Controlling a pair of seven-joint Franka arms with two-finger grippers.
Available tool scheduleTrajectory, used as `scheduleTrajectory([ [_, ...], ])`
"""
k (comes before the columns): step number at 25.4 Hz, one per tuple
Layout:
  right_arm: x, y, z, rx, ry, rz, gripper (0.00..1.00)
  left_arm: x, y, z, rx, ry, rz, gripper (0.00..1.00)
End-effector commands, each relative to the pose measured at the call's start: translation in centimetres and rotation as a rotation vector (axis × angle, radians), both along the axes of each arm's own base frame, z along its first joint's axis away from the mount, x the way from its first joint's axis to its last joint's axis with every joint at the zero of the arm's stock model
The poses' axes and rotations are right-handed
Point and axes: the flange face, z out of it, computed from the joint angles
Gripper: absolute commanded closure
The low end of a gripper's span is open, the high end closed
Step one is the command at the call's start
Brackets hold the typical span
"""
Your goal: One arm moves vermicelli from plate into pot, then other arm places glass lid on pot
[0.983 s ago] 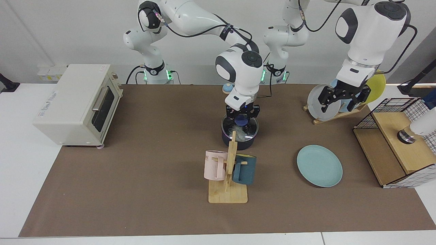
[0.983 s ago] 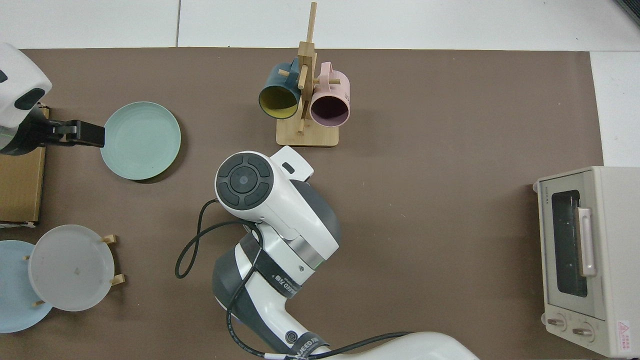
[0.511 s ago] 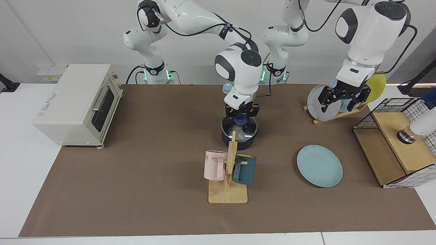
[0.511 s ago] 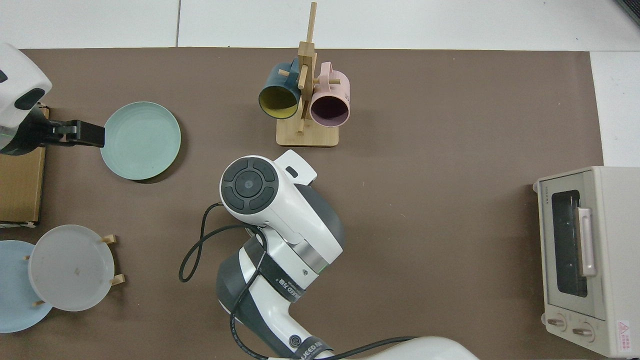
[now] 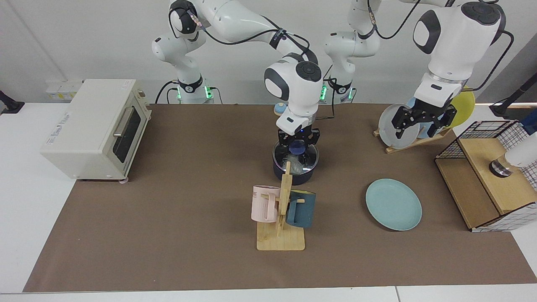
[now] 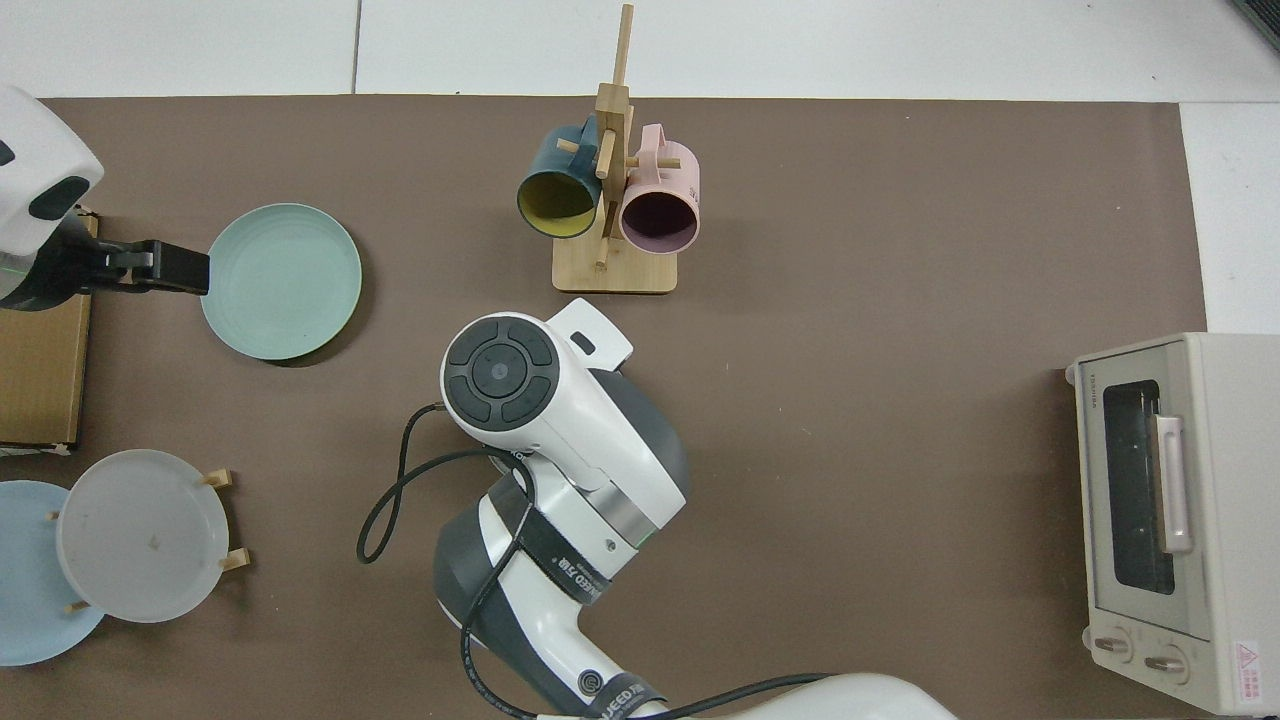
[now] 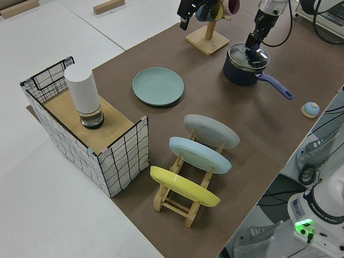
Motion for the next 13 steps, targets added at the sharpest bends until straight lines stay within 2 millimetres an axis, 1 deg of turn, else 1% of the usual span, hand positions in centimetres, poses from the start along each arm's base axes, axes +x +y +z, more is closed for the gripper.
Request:
scheduleTrajectory([
  [1,-0.36,-0.92,0.31,0.030,-0.011,0.016,1.00,-0.60,-0.12,0.53,0.002,0.006,0.000,0.00],
  [12,-0.42,-1.06,0.30,0.022,-0.018,0.020,1.00,-0.60,-0.12,0.53,0.002,0.006,0.000,0.00],
  [13,-0.47,-0.96,0.37,0.023,-0.019,0.021,0.98,-0.60,-0.02,0.53,0.004,0.005,0.001,0.00],
])
